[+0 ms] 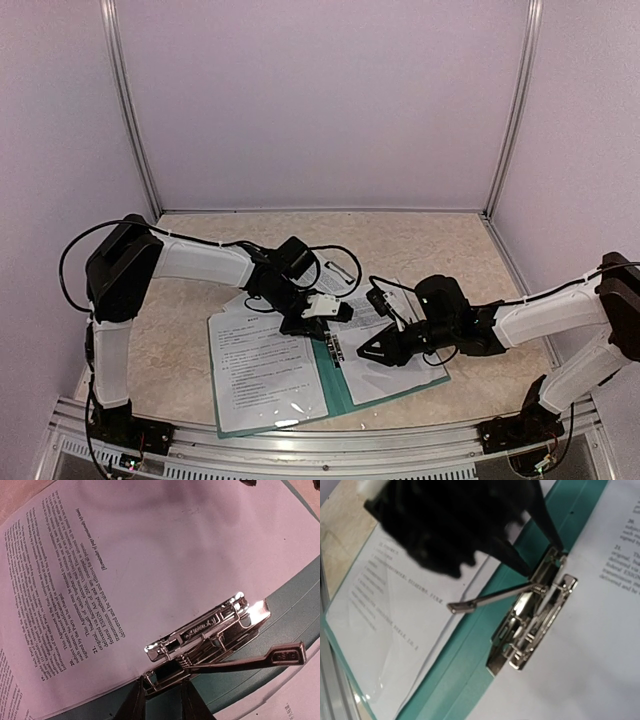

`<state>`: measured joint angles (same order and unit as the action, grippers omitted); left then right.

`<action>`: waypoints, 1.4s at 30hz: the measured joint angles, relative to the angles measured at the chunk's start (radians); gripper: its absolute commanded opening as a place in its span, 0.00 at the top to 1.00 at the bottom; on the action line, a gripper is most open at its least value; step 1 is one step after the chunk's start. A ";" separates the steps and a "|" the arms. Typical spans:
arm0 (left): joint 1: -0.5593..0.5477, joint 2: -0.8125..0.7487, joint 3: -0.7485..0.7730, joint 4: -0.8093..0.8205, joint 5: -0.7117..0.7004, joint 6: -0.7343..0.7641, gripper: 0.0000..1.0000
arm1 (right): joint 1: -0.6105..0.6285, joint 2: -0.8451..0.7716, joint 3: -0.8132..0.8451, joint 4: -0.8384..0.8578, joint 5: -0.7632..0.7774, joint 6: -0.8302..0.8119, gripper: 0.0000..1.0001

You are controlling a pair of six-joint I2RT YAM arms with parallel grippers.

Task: Put the files into the folder
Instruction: Clamp the file at the center of the board.

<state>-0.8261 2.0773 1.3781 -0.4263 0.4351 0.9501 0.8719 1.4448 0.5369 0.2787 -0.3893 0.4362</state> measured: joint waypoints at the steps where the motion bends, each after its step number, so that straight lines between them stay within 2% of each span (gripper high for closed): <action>1: 0.000 0.000 -0.002 0.002 0.002 0.001 0.80 | 0.000 0.000 0.000 0.000 0.000 0.000 0.70; 7: -0.001 -0.001 -0.010 0.014 0.003 0.018 0.82 | 0.000 0.000 0.000 0.002 0.000 0.003 0.70; 24: -0.007 -0.028 -0.065 0.056 -0.059 -0.001 1.00 | 0.000 0.027 0.018 0.005 0.001 0.023 0.71; 29: -0.008 -0.027 -0.065 0.053 -0.058 -0.005 1.00 | 0.000 0.059 0.019 0.027 0.005 0.065 0.71; 31: -0.008 -0.027 -0.065 0.053 -0.058 -0.005 0.96 | 0.000 0.064 0.019 0.034 0.005 0.078 0.71; 36: -0.008 -0.028 -0.065 0.052 -0.050 -0.010 0.78 | 0.000 0.064 0.019 0.043 0.006 0.087 0.71; 42: -0.006 -0.043 -0.069 0.034 -0.048 -0.047 0.70 | -0.005 0.064 0.010 0.047 0.011 0.090 0.71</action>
<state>-0.8322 2.0342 1.3087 -0.3920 0.3866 0.9028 0.8673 1.5089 0.5472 0.3256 -0.3782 0.5259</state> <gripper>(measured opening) 0.270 0.290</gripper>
